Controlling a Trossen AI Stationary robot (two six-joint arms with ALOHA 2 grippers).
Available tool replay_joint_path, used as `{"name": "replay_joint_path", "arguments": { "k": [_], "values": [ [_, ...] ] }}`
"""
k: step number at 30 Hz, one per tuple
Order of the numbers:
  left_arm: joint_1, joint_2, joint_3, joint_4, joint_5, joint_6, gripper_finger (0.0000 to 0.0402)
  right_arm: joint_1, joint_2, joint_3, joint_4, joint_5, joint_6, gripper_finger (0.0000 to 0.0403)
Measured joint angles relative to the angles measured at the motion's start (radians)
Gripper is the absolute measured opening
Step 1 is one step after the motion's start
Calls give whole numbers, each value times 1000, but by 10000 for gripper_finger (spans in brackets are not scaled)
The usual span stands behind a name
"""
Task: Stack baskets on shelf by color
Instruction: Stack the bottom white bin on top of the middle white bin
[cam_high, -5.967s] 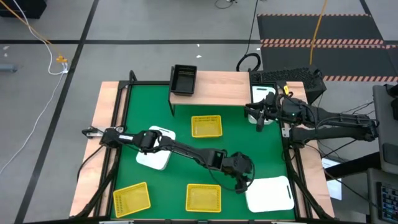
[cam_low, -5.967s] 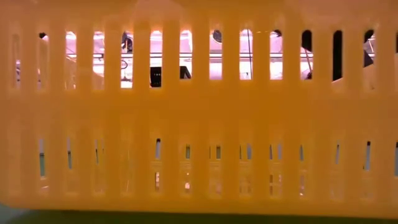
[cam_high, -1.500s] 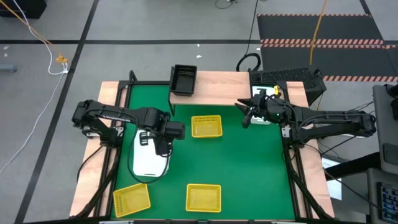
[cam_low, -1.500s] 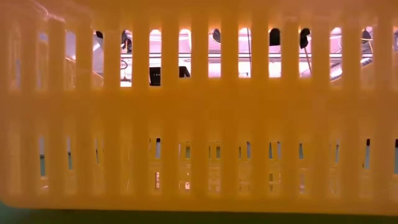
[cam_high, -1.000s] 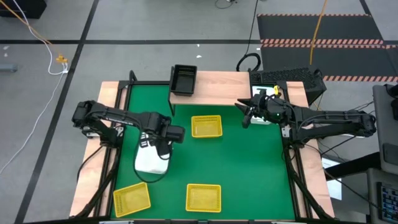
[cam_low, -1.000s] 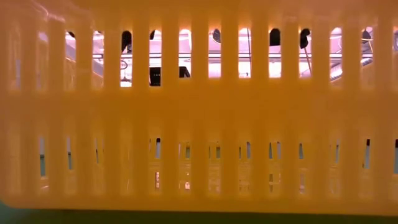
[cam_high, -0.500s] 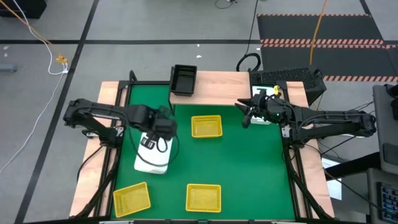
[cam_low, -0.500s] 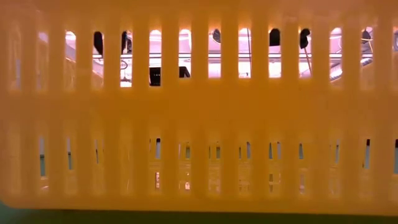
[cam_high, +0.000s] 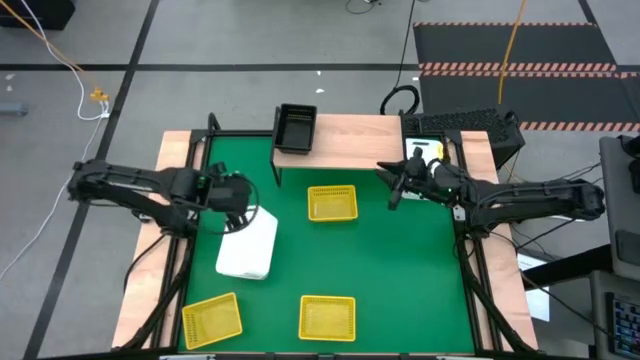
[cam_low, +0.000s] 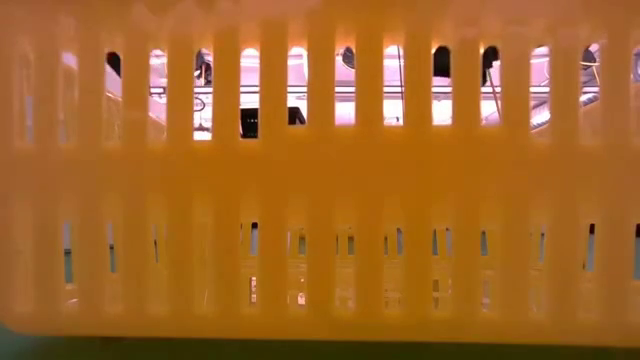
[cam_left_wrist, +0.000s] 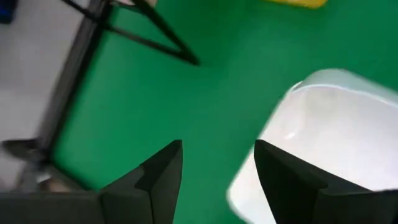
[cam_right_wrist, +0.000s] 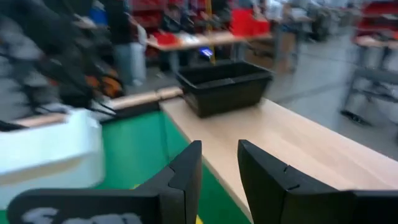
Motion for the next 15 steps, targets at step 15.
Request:
{"name": "replay_joint_path", "arguments": {
  "k": [15],
  "values": [
    [0,-133,-390,498,117,89,196,12,-61,-19,120,-197,52,100]
  ]
}}
